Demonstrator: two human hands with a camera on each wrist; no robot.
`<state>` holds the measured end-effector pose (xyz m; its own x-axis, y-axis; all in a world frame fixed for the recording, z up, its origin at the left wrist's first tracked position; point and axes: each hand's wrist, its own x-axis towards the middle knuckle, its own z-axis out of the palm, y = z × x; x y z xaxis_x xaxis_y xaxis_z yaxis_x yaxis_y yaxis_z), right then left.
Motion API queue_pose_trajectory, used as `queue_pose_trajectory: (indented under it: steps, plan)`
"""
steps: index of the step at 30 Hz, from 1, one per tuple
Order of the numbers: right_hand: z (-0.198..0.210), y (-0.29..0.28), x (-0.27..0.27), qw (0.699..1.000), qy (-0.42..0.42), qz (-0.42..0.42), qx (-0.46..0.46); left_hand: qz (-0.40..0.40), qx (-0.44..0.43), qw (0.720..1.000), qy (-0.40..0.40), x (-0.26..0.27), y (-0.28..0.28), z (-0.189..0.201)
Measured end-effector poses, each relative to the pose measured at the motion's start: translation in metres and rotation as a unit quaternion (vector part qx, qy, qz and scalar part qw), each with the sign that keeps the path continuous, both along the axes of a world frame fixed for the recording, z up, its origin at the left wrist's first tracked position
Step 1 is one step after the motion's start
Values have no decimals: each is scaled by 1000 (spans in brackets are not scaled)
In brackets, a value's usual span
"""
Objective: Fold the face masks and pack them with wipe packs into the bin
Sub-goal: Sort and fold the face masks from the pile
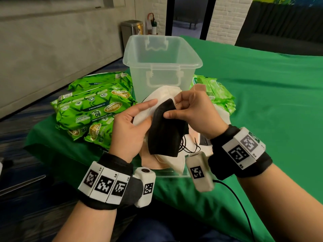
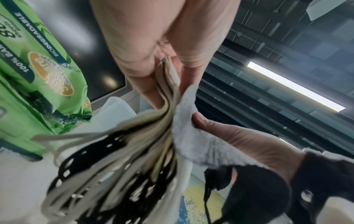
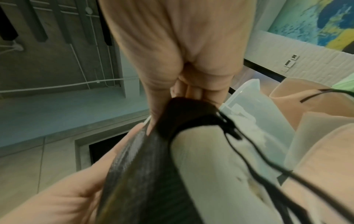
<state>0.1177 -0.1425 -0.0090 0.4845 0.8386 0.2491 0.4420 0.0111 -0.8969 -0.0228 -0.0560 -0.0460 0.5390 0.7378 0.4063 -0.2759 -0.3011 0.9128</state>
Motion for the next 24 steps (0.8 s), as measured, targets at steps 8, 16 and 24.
queue_pose_trajectory:
  steps: [8, 16, 24]
  plan:
    - [4, 0, 3, 1000, 4, -9, 7, -18, -6, 1000, -17, 3, 0, 1]
    - [1, -6, 5, 980, 168, -11, 109, 32, -48, 998, -36, 1, 5, -2]
    - [-7, 8, -11, 950, 256, -31, 176, 22, -109, 992, -58, 8, -4, 1]
